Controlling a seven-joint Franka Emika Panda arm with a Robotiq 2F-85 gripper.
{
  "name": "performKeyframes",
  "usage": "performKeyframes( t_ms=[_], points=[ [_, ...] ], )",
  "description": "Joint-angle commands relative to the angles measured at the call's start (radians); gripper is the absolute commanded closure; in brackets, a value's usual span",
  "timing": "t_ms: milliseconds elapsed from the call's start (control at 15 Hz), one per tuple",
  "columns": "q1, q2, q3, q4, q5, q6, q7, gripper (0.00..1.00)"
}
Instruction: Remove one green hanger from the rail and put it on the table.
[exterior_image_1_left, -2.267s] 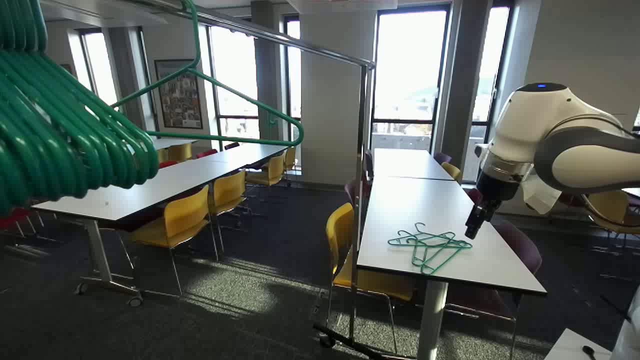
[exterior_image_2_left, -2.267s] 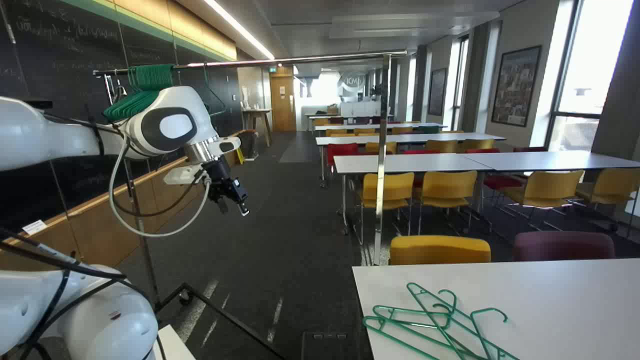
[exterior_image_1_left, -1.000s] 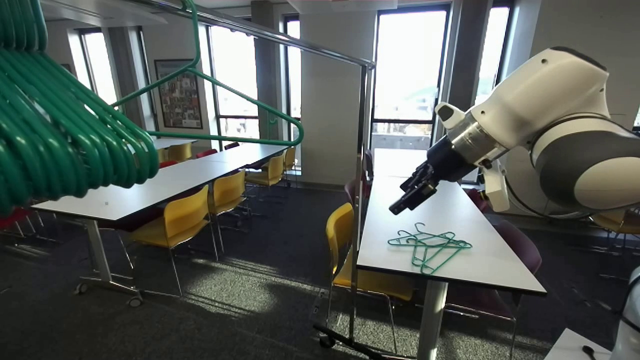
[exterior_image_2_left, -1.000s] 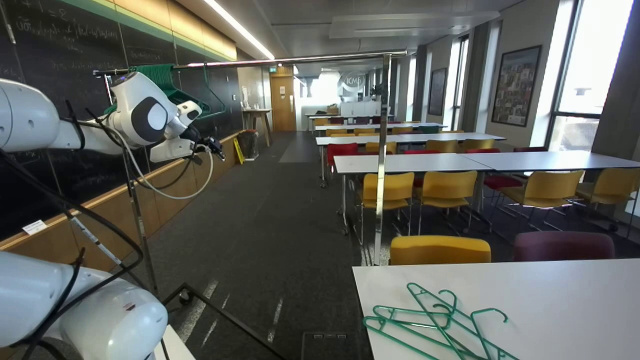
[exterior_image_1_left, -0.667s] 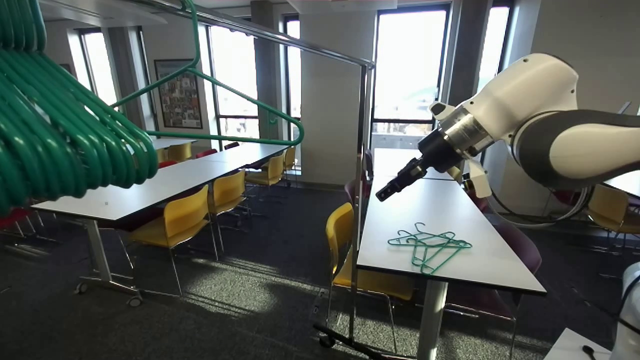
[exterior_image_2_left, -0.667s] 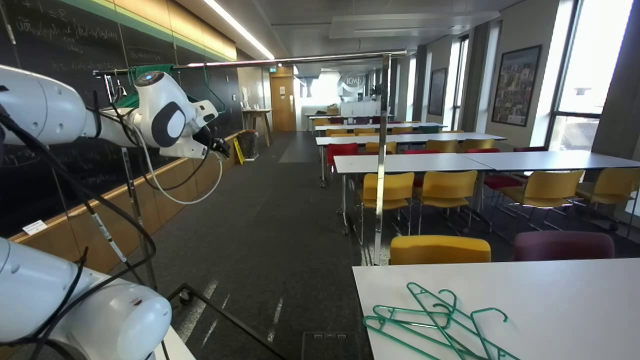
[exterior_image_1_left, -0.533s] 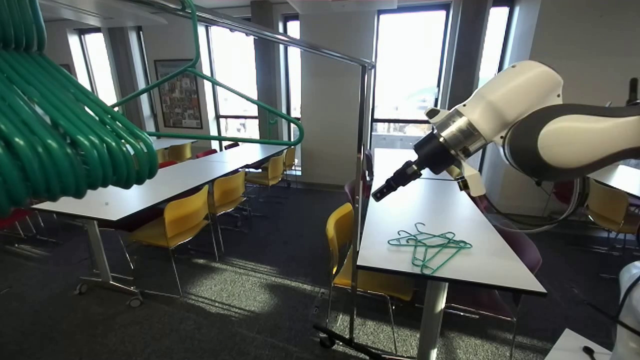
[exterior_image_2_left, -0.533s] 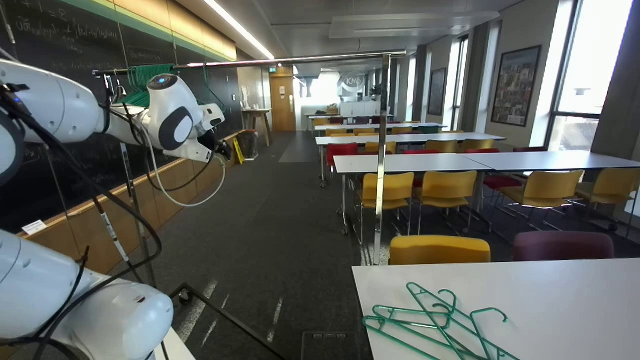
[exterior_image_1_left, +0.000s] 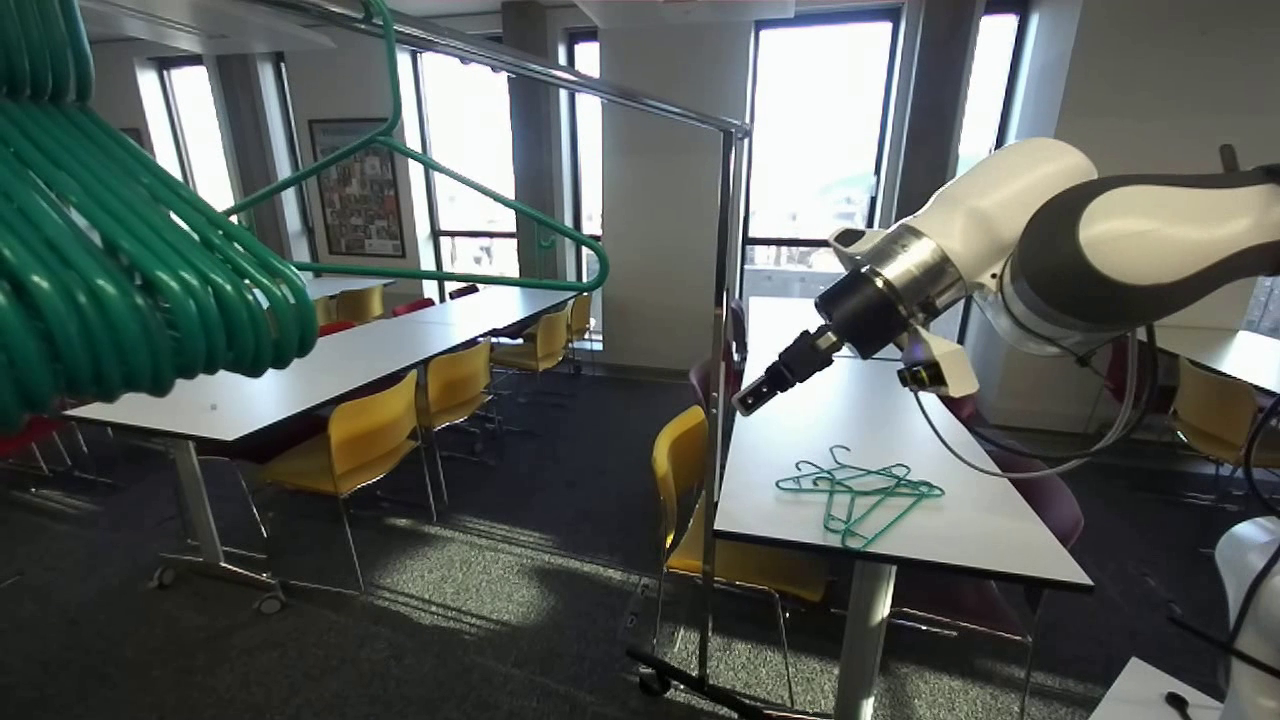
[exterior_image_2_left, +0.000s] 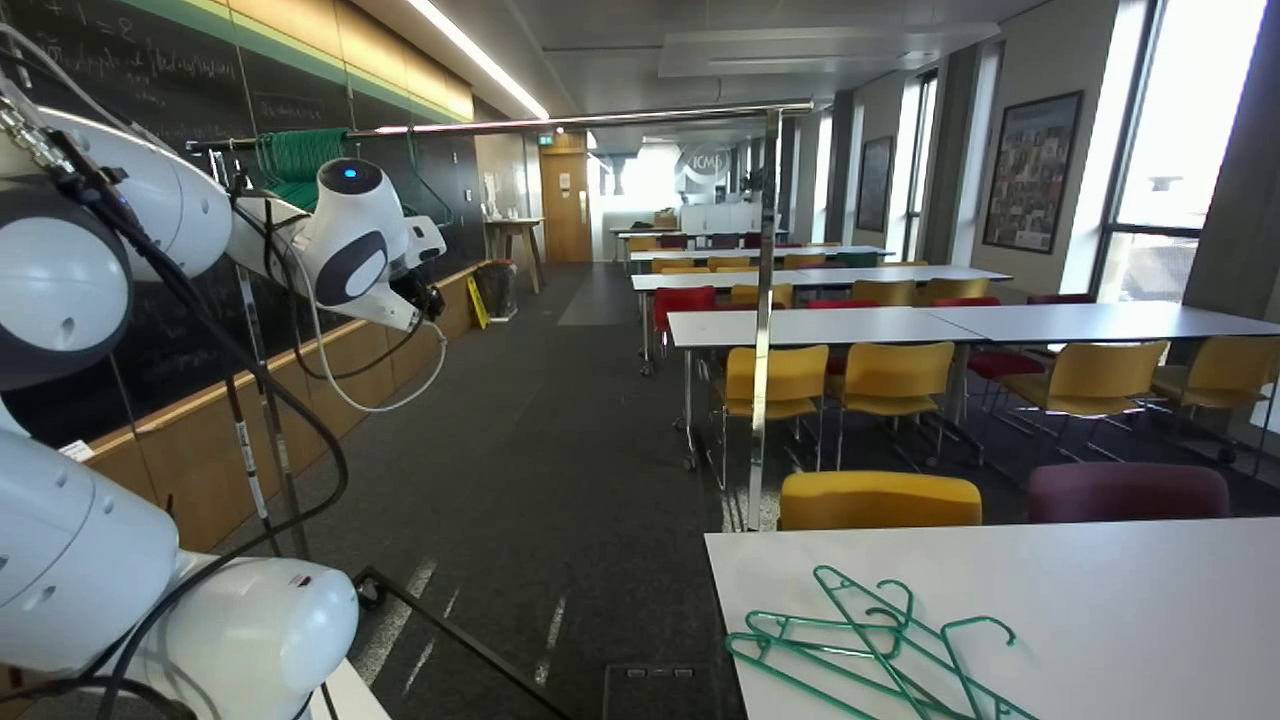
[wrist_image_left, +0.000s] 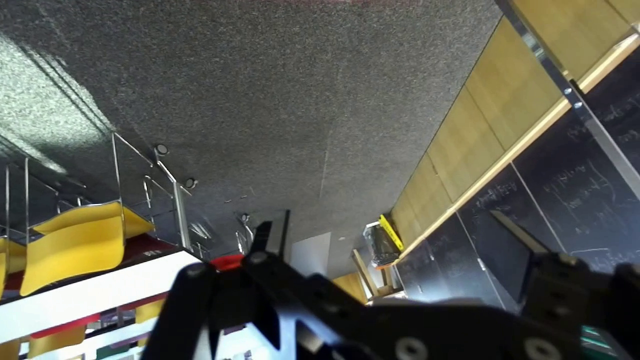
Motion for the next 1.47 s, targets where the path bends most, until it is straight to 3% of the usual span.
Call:
performKeyframes(
  t_ms=[0,267,533,1000,1067,1400],
  points=[
    [0.047,0.001,-0.022,0.031,0.01,0.004,-0.084,0.0],
    [0.014,-0.005,0.023,0.046,-0.094,0.025,-0.115,0.0],
    [0.029,-0.006,0.047,0.078,-0.212,0.037,-0.171,0.0],
    [0.05,0.05,0.034,0.202,-0.325,0.121,-0.229,0.0],
    [0.055,0.012,0.042,0.135,-0.309,0.106,-0.185,0.0],
    [0.051,0.039,0.037,0.18,-0.319,0.105,-0.196,0.0]
  ],
)
